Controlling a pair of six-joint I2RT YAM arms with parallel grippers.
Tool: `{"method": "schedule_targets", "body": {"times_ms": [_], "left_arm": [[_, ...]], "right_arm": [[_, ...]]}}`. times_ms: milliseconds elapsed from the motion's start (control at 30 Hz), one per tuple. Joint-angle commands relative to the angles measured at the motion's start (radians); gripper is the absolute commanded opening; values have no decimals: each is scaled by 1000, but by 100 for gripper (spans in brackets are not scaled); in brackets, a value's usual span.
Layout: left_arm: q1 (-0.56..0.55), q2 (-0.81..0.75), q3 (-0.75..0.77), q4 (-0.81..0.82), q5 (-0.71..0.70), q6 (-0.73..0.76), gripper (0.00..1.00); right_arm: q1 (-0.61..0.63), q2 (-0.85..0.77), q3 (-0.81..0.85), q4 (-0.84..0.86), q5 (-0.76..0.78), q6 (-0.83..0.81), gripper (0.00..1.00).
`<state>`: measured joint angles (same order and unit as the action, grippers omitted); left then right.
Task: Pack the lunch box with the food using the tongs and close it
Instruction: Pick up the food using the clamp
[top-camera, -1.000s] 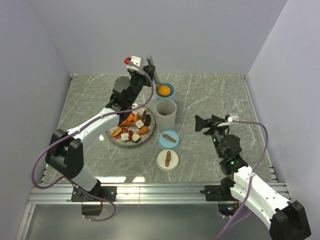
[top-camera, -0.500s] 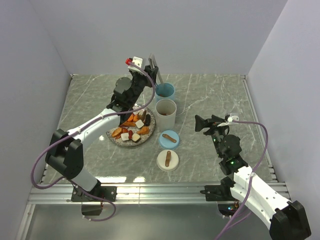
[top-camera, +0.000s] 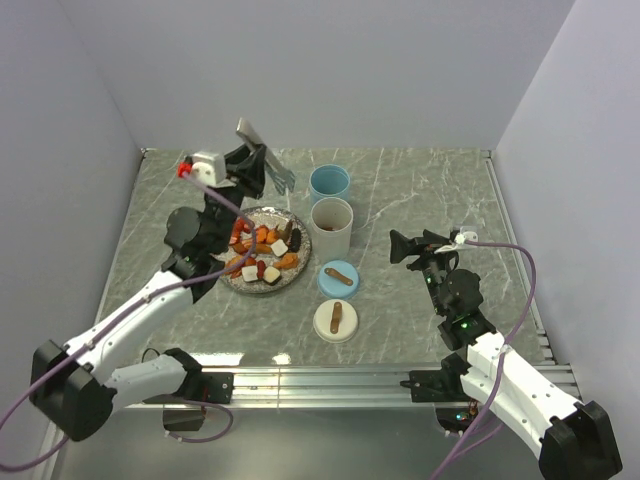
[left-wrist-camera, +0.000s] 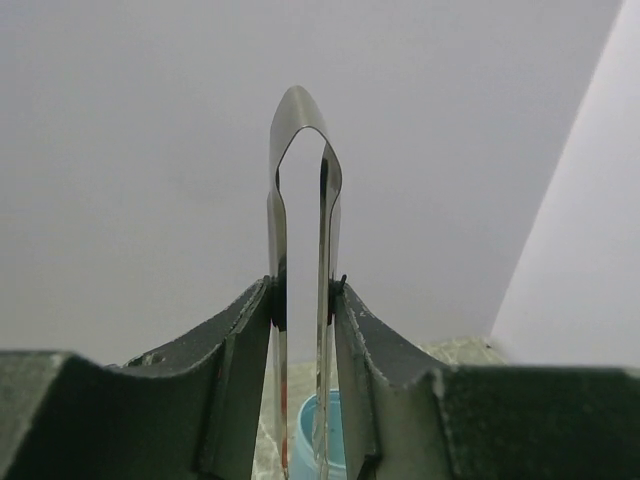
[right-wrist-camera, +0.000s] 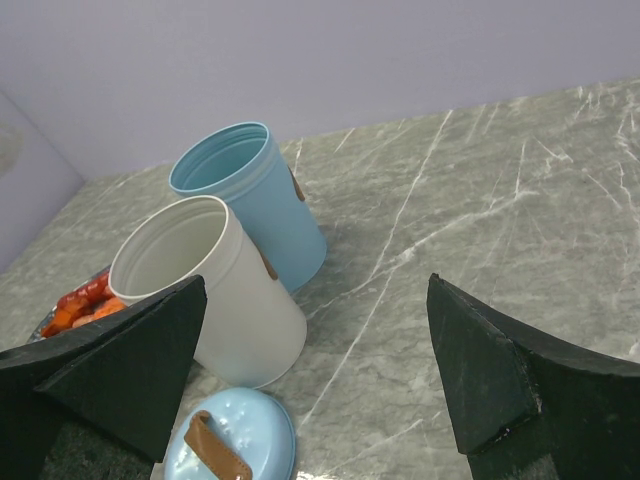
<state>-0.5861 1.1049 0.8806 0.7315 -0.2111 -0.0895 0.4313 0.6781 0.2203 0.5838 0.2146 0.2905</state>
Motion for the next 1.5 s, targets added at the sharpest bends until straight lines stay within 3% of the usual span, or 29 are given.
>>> {"method": "schedule_targets", "body": {"times_ms": [0, 567, 933, 1467], "left_arm": [[-4, -40, -107, -15, -124, 16, 36], [-12, -145, -482, 128, -346, 7, 39], [-15, -272, -511, 98, -396, 36, 40], [-11, -145, -531, 227, -453, 73, 44]], "right_arm": [[-6, -3, 2, 44, -12, -13, 98], [-6, 12, 7, 44, -15, -11, 98], [-6, 17, 8, 42, -18, -11, 98], [-6, 21, 8, 48, -34, -14, 98]]}}
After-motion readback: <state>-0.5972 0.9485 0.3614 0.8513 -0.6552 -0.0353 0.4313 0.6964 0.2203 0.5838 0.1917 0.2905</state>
